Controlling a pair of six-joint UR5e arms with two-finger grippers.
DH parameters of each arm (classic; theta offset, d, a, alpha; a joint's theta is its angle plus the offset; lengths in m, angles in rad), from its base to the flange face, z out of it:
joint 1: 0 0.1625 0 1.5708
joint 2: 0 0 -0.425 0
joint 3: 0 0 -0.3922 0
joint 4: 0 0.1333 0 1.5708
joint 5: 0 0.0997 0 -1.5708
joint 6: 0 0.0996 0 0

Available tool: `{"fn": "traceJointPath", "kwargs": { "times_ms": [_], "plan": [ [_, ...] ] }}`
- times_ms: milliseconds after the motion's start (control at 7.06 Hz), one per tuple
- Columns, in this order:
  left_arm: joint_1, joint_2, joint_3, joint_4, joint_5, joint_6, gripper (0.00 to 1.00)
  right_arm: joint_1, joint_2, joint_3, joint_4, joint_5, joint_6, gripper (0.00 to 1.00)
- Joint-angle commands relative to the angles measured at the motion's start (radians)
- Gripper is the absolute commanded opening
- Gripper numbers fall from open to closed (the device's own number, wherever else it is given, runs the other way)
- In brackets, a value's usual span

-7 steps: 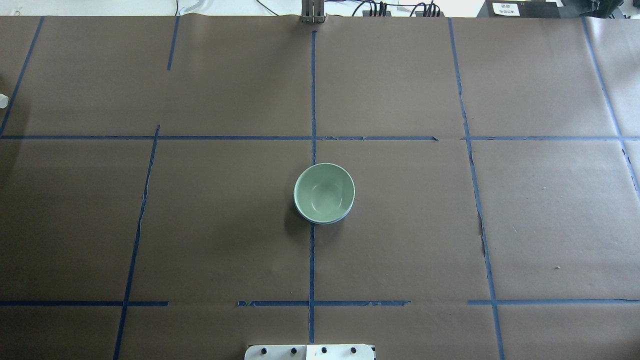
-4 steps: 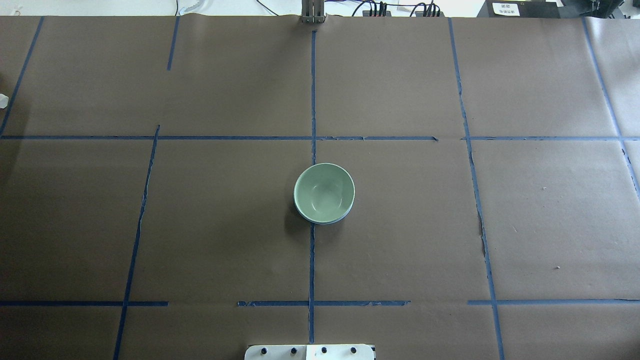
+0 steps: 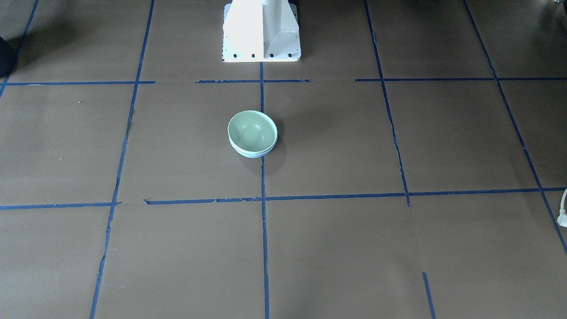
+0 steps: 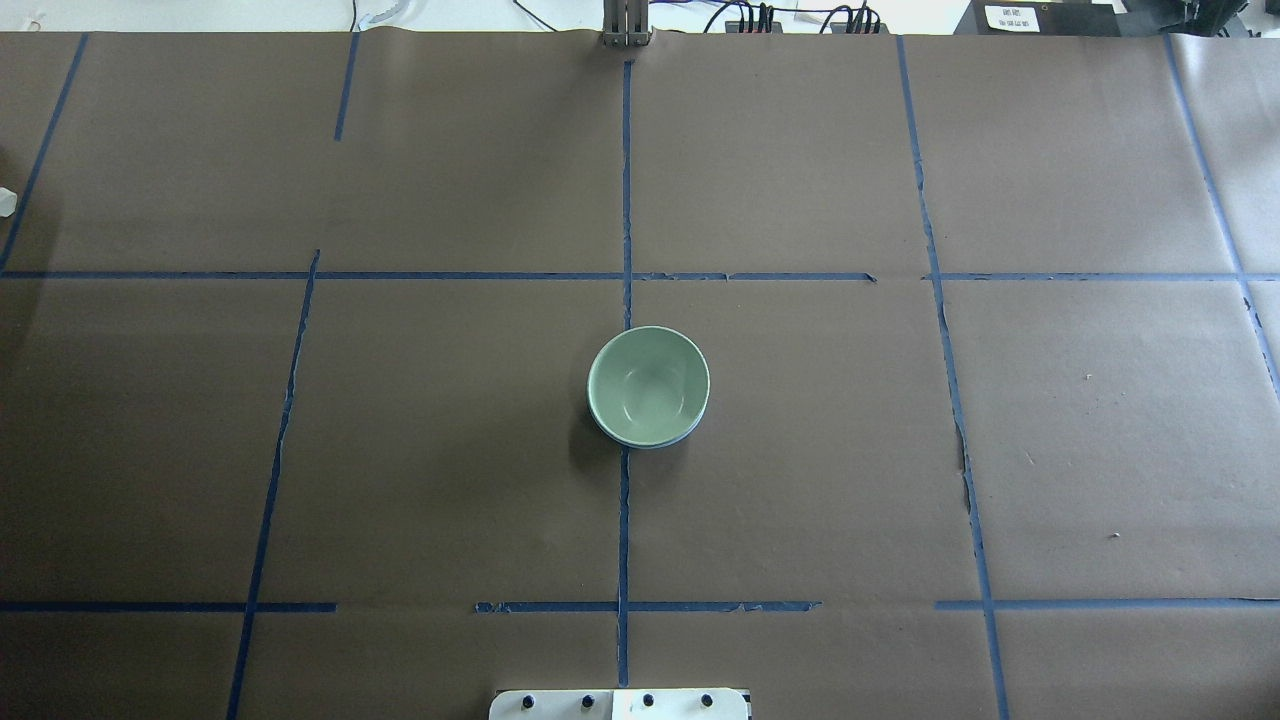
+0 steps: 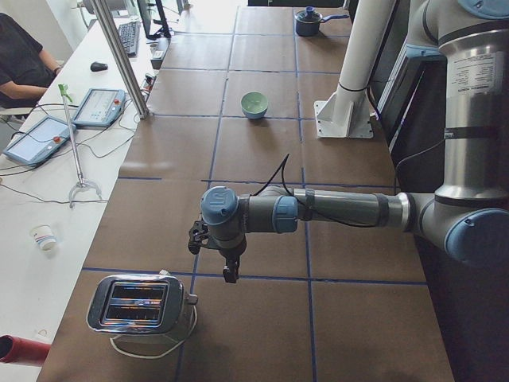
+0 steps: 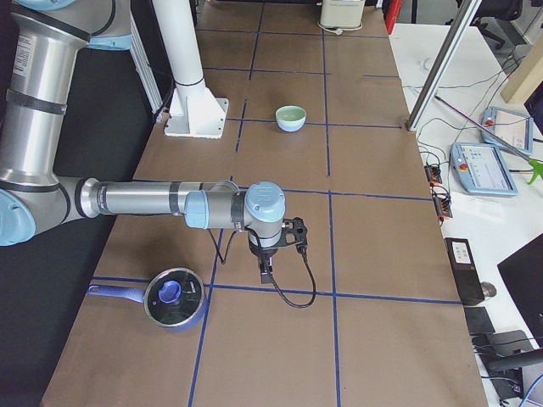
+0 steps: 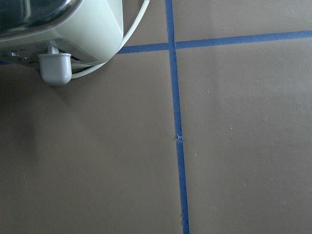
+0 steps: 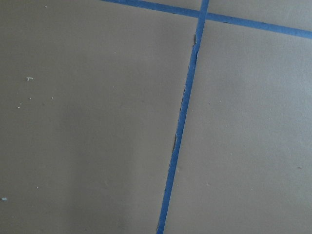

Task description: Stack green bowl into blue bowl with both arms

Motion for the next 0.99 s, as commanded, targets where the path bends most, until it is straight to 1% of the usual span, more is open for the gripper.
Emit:
{"fn": "traceJointPath", "kwargs": {
  "times_ms": [0,142,283,425,850],
  "plan": [
    [-0.001,0.0,-0.001,-0.005,0.0,-0.002,1.0,0.0,0.002,0.0,0.0,0.0,-0.001,1.0],
    [-0.001,0.001,-0.004,-0.011,0.002,-0.002,1.0,0.0,0.002,0.0,0.002,0.0,-0.001,1.0],
    [-0.001,0.001,-0.002,-0.044,0.05,-0.002,1.0,0.0,0.002,-0.002,0.002,-0.001,-0.002,1.0],
    [-0.001,0.0,0.006,-0.067,0.12,0.0,1.0,0.0,0.002,-0.003,0.0,0.0,-0.001,1.0],
    [-0.001,0.001,-0.003,-0.065,0.117,-0.002,1.0,0.0,0.0,-0.006,0.0,0.003,-0.002,1.0]
  ]
}}
